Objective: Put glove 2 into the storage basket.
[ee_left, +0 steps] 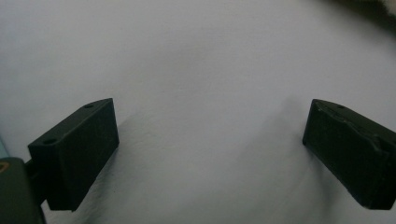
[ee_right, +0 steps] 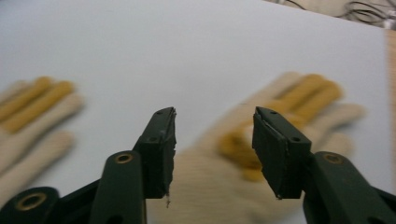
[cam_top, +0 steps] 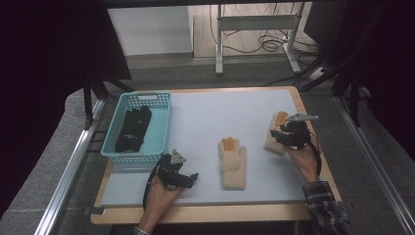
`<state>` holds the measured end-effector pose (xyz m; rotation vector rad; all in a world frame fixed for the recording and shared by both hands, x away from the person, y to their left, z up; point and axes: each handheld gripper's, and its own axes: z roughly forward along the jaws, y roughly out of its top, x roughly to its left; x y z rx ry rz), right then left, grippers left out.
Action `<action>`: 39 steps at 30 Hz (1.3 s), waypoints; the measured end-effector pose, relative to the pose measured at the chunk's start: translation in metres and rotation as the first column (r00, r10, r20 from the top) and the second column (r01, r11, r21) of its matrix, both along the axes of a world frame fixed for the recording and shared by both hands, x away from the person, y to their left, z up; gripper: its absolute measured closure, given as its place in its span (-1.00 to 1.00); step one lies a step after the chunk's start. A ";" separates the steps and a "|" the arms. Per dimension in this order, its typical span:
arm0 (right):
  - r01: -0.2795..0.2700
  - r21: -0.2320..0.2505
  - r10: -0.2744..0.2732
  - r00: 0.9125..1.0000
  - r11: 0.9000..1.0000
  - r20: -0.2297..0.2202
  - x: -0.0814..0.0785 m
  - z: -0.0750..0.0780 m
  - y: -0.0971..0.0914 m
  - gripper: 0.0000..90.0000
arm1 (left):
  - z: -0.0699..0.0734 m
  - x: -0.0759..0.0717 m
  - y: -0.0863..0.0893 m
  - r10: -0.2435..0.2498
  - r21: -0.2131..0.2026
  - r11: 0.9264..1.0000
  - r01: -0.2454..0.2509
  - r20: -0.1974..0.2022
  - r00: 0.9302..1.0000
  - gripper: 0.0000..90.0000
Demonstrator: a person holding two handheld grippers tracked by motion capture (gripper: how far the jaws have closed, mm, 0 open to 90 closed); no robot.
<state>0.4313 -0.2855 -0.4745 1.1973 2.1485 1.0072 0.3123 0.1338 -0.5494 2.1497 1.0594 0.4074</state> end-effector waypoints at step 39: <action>-0.048 0.061 0.048 0.999 0.997 0.001 -0.018 0.004 0.005 0.28 | 0.000 0.000 0.000 0.000 0.001 1.000 0.000 0.002 1.000 -0.91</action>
